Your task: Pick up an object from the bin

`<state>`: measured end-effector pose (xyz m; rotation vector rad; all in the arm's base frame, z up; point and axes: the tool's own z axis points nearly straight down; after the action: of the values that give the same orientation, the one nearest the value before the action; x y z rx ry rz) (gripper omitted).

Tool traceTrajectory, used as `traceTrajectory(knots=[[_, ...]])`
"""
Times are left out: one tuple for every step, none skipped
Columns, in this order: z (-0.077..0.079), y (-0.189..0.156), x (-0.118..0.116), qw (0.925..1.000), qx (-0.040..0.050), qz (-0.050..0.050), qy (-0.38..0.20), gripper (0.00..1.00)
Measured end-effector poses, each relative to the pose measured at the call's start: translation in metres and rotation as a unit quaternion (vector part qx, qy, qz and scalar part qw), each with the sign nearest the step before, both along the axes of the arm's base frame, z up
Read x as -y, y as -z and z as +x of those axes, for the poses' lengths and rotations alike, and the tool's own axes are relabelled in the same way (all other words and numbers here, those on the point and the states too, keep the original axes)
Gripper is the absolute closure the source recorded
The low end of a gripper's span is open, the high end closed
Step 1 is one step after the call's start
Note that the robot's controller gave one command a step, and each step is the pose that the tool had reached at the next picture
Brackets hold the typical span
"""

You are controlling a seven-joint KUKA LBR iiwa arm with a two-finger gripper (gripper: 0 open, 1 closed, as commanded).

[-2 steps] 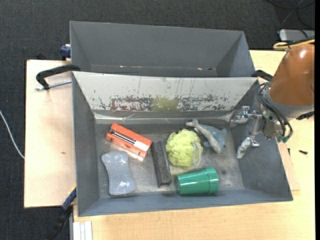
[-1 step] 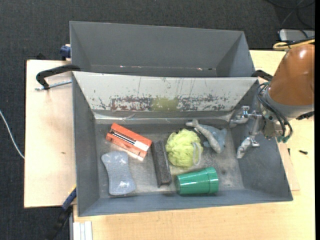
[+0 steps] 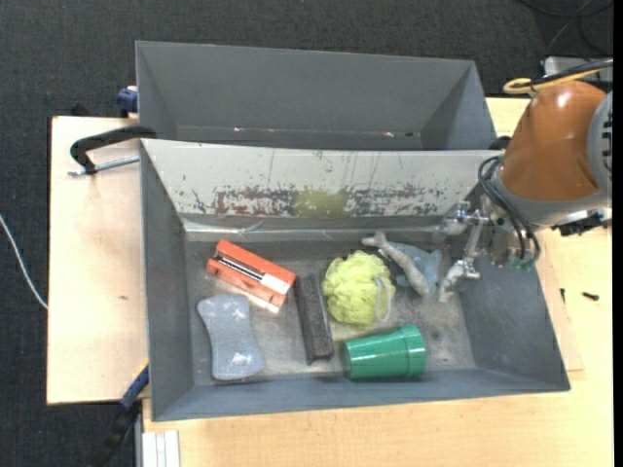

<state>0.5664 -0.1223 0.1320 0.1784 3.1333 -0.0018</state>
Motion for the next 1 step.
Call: traceTrajectory(knots=[[0.0043, 0.0100, -0.0223, 0.9988, -0.0013, 0.001, -0.049, 0.00]])
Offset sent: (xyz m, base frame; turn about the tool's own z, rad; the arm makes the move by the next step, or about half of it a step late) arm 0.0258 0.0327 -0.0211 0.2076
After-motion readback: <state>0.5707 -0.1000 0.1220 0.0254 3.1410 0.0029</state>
